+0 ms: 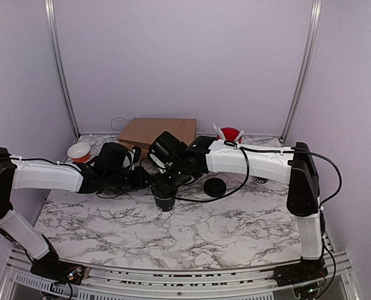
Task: Pack the takeout coffee
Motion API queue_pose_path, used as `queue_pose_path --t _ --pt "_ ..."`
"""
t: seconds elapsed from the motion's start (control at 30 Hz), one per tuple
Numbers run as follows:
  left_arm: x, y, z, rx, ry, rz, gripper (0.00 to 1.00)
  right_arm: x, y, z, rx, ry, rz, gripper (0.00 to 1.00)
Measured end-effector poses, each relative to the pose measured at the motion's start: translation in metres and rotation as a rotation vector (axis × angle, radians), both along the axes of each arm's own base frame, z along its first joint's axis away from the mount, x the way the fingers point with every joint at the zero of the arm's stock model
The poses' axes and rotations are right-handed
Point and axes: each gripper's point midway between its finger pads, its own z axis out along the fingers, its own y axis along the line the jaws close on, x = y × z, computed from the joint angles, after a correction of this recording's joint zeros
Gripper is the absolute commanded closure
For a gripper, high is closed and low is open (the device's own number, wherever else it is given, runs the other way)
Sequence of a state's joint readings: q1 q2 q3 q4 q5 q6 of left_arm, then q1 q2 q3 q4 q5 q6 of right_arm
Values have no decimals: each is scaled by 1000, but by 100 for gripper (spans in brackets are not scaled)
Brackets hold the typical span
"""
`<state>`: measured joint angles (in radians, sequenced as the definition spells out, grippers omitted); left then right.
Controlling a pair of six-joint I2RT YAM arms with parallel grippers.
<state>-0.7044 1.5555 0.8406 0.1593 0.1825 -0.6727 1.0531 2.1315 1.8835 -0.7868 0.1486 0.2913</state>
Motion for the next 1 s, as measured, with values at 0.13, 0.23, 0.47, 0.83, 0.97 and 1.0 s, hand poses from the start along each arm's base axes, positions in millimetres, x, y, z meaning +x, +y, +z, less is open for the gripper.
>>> queue_pose_path --t 0.13,0.23,0.47,0.83,0.97,1.0 --pt "1 -1 1 15 -3 0 86 0 1 1 11 4 -16 20" --pt "1 -2 1 25 0 -2 86 2 2 3 23 0 -26 19" --pt "0 -9 1 30 4 -14 86 0 -5 4 49 -8 -59 16" --pt "-2 -12 1 39 4 -20 86 -4 -7 3 73 -37 -75 17" --pt "-2 -12 1 43 5 -18 86 -5 -8 1 62 -51 -80 17" --pt "-2 -12 1 45 5 -18 86 -5 -8 1 56 -56 -83 18"
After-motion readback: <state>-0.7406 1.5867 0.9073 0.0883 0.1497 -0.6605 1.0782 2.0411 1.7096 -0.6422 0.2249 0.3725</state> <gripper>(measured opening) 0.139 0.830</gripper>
